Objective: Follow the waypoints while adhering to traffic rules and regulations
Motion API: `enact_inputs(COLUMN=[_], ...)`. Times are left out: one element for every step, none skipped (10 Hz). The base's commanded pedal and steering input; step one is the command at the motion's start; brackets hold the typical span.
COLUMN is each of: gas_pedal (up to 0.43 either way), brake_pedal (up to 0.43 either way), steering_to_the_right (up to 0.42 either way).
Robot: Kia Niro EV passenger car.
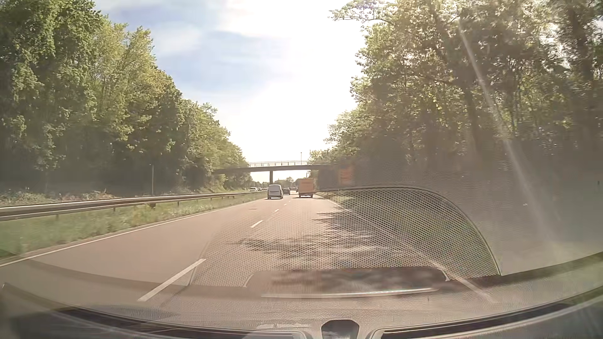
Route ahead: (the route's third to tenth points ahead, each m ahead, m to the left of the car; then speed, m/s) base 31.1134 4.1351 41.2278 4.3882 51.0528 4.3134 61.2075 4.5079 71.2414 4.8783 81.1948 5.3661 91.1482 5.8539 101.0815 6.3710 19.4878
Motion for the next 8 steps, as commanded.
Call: enact_inputs(gas_pedal=[0.087, 0.087, 0.087, 0.087, 0.087, 0.087, 0.087, 0.087], brake_pedal=[0.000, 0.000, 0.000, 0.000, 0.000, 0.000, 0.000, 0.000], steering_to_the_right=[-0.001, -0.001, -0.001, -0.001, -0.001, -0.001, -0.002, -0.001])
